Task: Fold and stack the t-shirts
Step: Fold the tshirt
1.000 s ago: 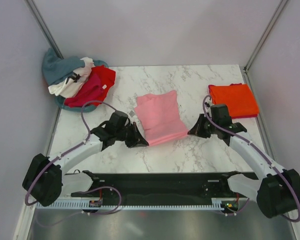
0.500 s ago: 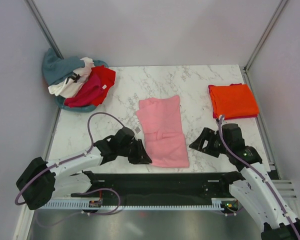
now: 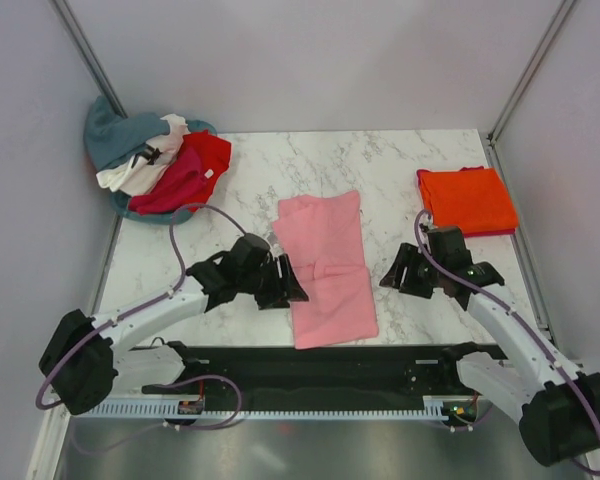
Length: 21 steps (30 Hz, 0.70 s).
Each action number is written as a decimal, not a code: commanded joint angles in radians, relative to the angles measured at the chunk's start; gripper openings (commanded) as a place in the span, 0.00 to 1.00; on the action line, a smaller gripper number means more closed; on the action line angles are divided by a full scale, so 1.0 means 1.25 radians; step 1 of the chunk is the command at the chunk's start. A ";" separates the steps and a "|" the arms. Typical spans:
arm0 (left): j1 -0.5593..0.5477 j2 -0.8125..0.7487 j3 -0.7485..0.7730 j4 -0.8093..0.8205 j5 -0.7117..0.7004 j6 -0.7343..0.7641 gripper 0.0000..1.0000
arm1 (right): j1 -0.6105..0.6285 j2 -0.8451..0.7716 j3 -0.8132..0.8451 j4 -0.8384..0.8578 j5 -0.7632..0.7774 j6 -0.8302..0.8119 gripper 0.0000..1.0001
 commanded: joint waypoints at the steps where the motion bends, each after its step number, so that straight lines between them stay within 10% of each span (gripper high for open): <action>1: 0.080 0.061 0.062 -0.024 -0.039 0.092 0.64 | -0.002 0.062 0.036 0.102 0.025 -0.034 0.64; 7: 0.188 0.172 0.156 0.010 -0.074 0.157 0.60 | 0.000 0.226 0.107 0.192 0.056 -0.047 0.61; 12: 0.246 0.339 0.240 0.044 -0.058 0.171 0.36 | 0.003 0.380 0.193 0.232 0.110 -0.063 0.53; 21: 0.269 0.482 0.343 0.062 -0.073 0.182 0.29 | 0.025 0.574 0.320 0.297 0.086 -0.061 0.23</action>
